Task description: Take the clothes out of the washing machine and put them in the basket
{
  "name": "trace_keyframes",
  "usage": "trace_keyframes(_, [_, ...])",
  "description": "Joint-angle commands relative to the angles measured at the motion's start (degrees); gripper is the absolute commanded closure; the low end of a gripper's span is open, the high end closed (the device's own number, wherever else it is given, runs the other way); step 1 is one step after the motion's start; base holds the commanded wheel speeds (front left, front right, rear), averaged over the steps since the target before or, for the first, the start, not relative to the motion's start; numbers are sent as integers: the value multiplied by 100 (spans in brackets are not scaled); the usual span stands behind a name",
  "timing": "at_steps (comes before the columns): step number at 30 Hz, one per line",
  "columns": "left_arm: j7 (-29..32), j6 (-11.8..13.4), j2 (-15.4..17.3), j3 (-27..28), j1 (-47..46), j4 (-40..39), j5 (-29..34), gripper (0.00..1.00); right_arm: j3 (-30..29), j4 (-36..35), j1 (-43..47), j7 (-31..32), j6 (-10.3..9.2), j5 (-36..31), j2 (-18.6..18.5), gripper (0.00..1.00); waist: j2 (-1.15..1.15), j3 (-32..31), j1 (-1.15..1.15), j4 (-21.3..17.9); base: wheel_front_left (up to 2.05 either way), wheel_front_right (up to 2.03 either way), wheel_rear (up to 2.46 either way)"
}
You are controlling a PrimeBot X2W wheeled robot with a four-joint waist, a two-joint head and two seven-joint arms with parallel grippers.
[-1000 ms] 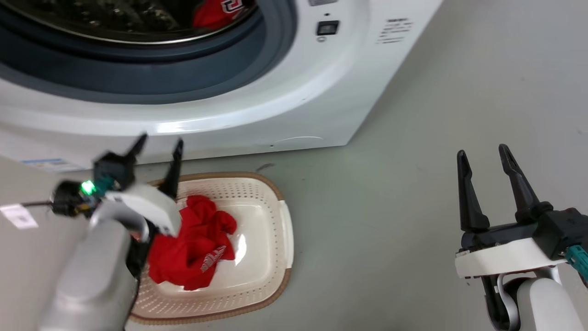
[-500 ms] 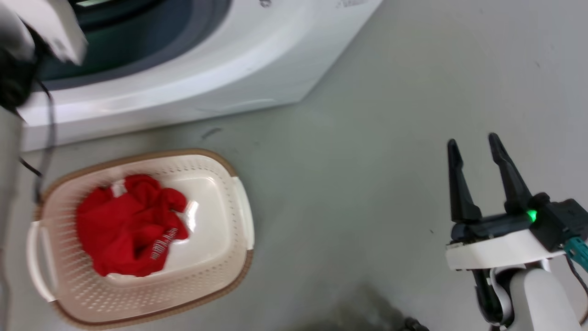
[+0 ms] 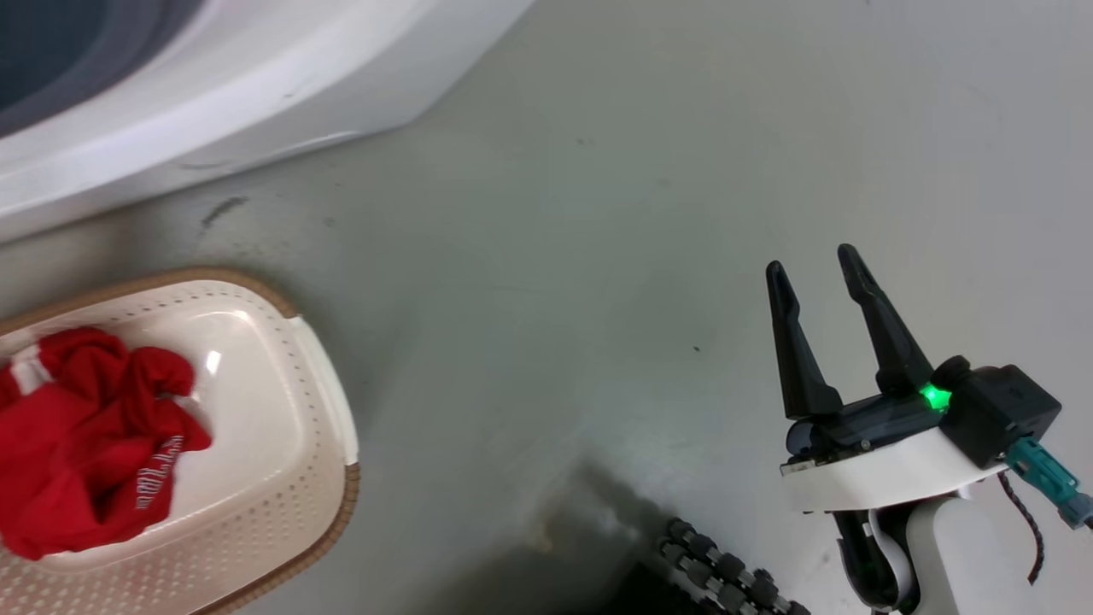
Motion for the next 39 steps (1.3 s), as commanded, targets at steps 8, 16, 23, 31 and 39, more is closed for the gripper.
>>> trace_keyframes(8, [605, 7, -126, -220, -484, 490, 45, 0, 122, -67, 44, -14, -5, 83, 13, 0, 0, 304, -1, -195, 0, 0, 0])
trace_keyframes(16, [940, -67, -172, -492, -525, 782, 16, 100, 111, -79, -60, -14, -6, 84, 12, 0, 0, 374, -1, -153, 0, 0, 0])
trace_keyframes(23, [582, -93, -57, -554, -603, 697, -27, 100, 121, -39, -160, -14, -5, 66, 12, 0, 0, 355, -1, -133, 0, 0, 0])
trace_keyframes(31, [-528, -85, -99, -561, -521, 680, 73, 100, -50, -1, -267, -14, -5, -86, 12, 0, 0, 38, -1, 125, 0, 0, 0])
trace_keyframes(39, [-1714, -106, -323, -669, 10, 927, -37, 100, -339, 35, -211, -14, -5, -422, 11, 0, 0, -593, -1, 593, 0, 0, 0])
